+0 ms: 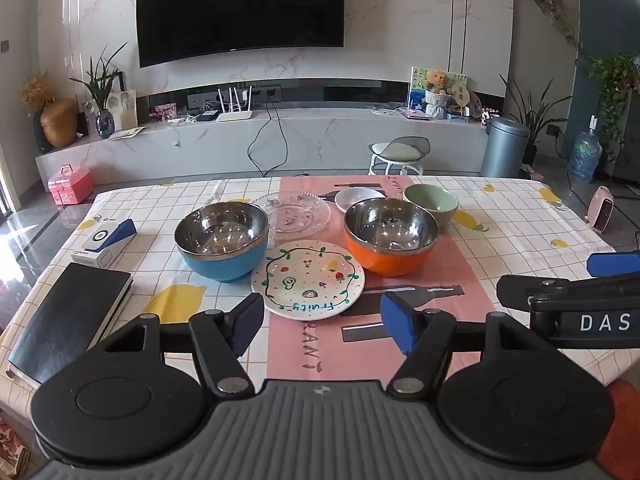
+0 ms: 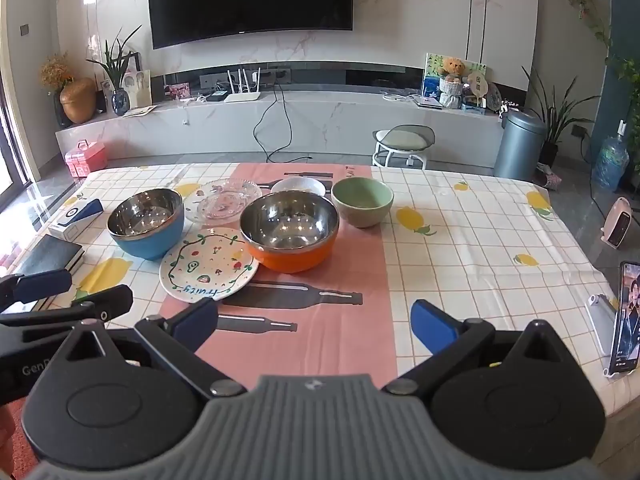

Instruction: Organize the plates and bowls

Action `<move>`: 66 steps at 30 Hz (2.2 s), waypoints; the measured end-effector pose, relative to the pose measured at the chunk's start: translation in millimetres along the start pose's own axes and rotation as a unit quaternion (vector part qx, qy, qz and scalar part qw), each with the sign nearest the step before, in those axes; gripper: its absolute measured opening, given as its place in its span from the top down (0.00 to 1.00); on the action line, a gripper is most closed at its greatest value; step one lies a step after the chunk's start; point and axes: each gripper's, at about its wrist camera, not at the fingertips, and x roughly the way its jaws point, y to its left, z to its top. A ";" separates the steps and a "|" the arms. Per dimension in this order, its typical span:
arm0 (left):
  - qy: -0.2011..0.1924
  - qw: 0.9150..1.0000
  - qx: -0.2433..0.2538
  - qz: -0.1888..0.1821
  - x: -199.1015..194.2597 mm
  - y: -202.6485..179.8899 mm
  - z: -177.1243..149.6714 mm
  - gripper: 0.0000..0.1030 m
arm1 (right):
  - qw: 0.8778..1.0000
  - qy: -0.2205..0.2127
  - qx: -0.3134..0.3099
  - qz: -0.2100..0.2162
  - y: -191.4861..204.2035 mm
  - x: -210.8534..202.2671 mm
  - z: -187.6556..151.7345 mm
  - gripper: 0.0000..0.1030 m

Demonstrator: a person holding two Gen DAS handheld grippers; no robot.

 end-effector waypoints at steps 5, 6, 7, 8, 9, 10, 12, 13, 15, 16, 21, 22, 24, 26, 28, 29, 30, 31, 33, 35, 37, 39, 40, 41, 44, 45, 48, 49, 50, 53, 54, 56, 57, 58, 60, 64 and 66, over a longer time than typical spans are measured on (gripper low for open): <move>0.006 1.000 -0.003 0.004 3.7 -1.5 3.0 0.24 | 1.000 0.000 -0.001 0.005 -1.0 -1.9 2.7 0.02; 0.007 1.000 -0.003 0.004 4.3 -1.4 3.5 0.24 | 1.000 -0.001 -0.002 0.005 -1.0 -0.9 0.6 0.02; 0.004 1.000 -0.002 0.005 4.5 -1.1 1.0 0.24 | 1.000 -0.001 -0.003 0.005 1.8 2.7 -2.4 0.02; 0.004 1.000 -0.001 0.006 2.7 -2.8 1.1 0.24 | 1.000 0.000 -0.001 0.005 1.7 3.6 -3.5 0.02; 0.003 1.000 0.000 0.005 2.7 -2.8 0.2 0.24 | 1.000 0.000 -0.002 0.005 2.3 3.8 -3.4 0.02; 0.003 1.000 0.001 0.005 1.8 -4.1 -1.6 0.24 | 1.000 0.003 -0.002 0.004 2.9 3.8 -2.1 0.02; 0.003 1.000 0.001 0.006 2.2 -4.3 -2.0 0.24 | 1.000 0.003 -0.002 0.004 3.5 4.4 -2.4 0.02; 0.003 1.000 0.001 0.005 1.8 -4.0 -2.5 0.24 | 1.000 0.004 -0.001 0.004 3.1 3.7 -1.2 0.02; 0.004 1.000 0.001 0.004 1.7 -4.2 -3.5 0.24 | 1.000 0.005 0.001 0.005 4.8 4.4 -2.2 0.02; 0.004 1.000 0.001 0.004 1.8 -4.1 -3.5 0.25 | 1.000 0.004 0.002 0.006 6.0 4.7 -3.5 0.02; 0.007 1.000 0.001 0.006 2.1 -4.8 -4.4 0.26 | 1.000 0.008 0.003 0.010 3.0 5.2 -2.7 0.02; 0.006 1.000 0.002 0.006 2.3 -4.9 -4.2 0.26 | 1.000 0.009 0.004 0.011 2.7 5.3 -2.4 0.02; 0.007 1.000 0.002 0.007 2.2 -5.2 -4.1 0.26 | 1.000 0.010 0.004 0.010 3.0 5.4 -2.7 0.02; 0.007 1.000 0.002 0.006 2.4 -5.0 -4.2 0.26 | 1.000 0.010 0.004 0.010 3.2 5.0 -2.8 0.02; 0.007 1.000 0.002 0.006 2.5 -5.1 -4.3 0.26 | 1.000 0.010 0.004 0.010 2.8 4.9 -2.7 0.02; 0.007 1.000 0.002 0.006 2.5 -5.1 -4.3 0.26 | 1.000 0.009 0.004 0.010 3.0 5.0 -2.6 0.02; 0.007 1.000 0.001 0.006 2.7 -5.2 -4.6 0.26 | 1.000 0.009 0.003 0.010 3.0 5.0 -2.6 0.02; 0.007 1.000 0.002 0.006 2.6 -4.9 -4.5 0.26 | 1.000 0.009 0.003 0.010 3.0 4.5 -2.4 0.02; 0.008 1.000 0.002 0.006 2.8 -5.0 -4.9 0.26 | 1.000 0.009 0.003 0.009 2.9 4.5 -2.2 0.02; 0.009 1.000 0.002 0.006 2.8 -5.0 -4.8 0.26 | 1.000 0.009 0.003 0.009 3.0 4.6 -2.1 0.02; 0.010 1.000 0.000 0.007 2.8 -3.9 -4.3 0.26 | 1.000 0.009 0.003 0.008 2.8 4.6 -1.2 0.02; 0.011 1.000 -0.002 0.008 2.6 -2.8 -3.7 0.26 | 1.000 0.009 0.004 0.007 2.0 4.4 -0.2 0.02; 0.011 1.000 -0.003 0.008 2.4 -2.4 -3.3 0.26 | 1.000 0.009 0.004 0.006 1.4 4.4 0.4 0.02; 0.011 1.000 -0.004 0.008 2.0 -2.1 -2.8 0.26 | 1.000 0.009 0.005 0.005 1.1 4.2 0.7 0.02; 0.011 1.000 -0.004 0.008 1.2 -1.9 -1.2 0.26 | 1.000 0.009 0.006 0.005 -0.3 4.1 1.1 0.02; 0.011 1.000 -0.004 0.008 1.1 -1.9 -1.2 0.26 | 1.000 0.009 0.006 0.005 -0.4 4.0 1.2 0.02; 0.011 1.000 -0.004 0.008 1.1 -1.9 -1.2 0.26 | 1.000 0.009 0.007 0.005 -0.7 3.9 1.3 0.02; 0.011 1.000 -0.004 0.008 1.2 -1.9 -1.3 0.26 | 1.000 0.009 0.007 0.005 -0.4 4.0 1.1 0.02; 0.011 1.000 -0.004 0.008 1.2 -1.8 -1.4 0.26 | 1.000 0.010 0.007 0.005 -0.2 4.0 1.4 0.02; 0.011 1.000 -0.004 0.009 1.3 -1.9 -1.5 0.26 | 1.000 0.010 0.007 0.005 -0.4 3.8 1.5 0.02; 0.012 1.000 -0.004 0.009 1.1 -2.0 -1.5 0.26 | 1.000 0.010 0.007 0.004 -1.0 3.6 1.9 0.02; 0.013 1.000 -0.005 0.010 0.7 -2.4 -1.1 0.26 | 1.000 0.010 0.008 0.003 -1.0 3.6 1.6 0.02; 0.014 1.000 -0.006 0.010 0.6 -2.4 -1.0 0.26 | 1.000 0.010 0.008 0.002 -1.3 3.6 1.5 0.02; 0.015 1.000 -0.007 0.010 0.8 -1.8 -1.2 0.26 | 1.000 0.010 0.008 0.002 -1.3 3.4 0.9 0.02; 0.015 1.000 -0.008 0.009 0.5 -2.0 -1.3 0.26 | 1.000 0.010 0.008 0.002 -1.4 3.4 1.0 0.02; 0.015 1.000 -0.008 0.009 0.7 -1.8 -1.6 0.26 | 1.000 0.010 0.008 0.002 -1.1 3.6 0.6 0.02; 0.015 1.000 -0.008 0.009 0.5 -1.9 -1.8 0.26 | 1.000 0.010 0.008 0.002 -1.3 3.5 0.6 0.02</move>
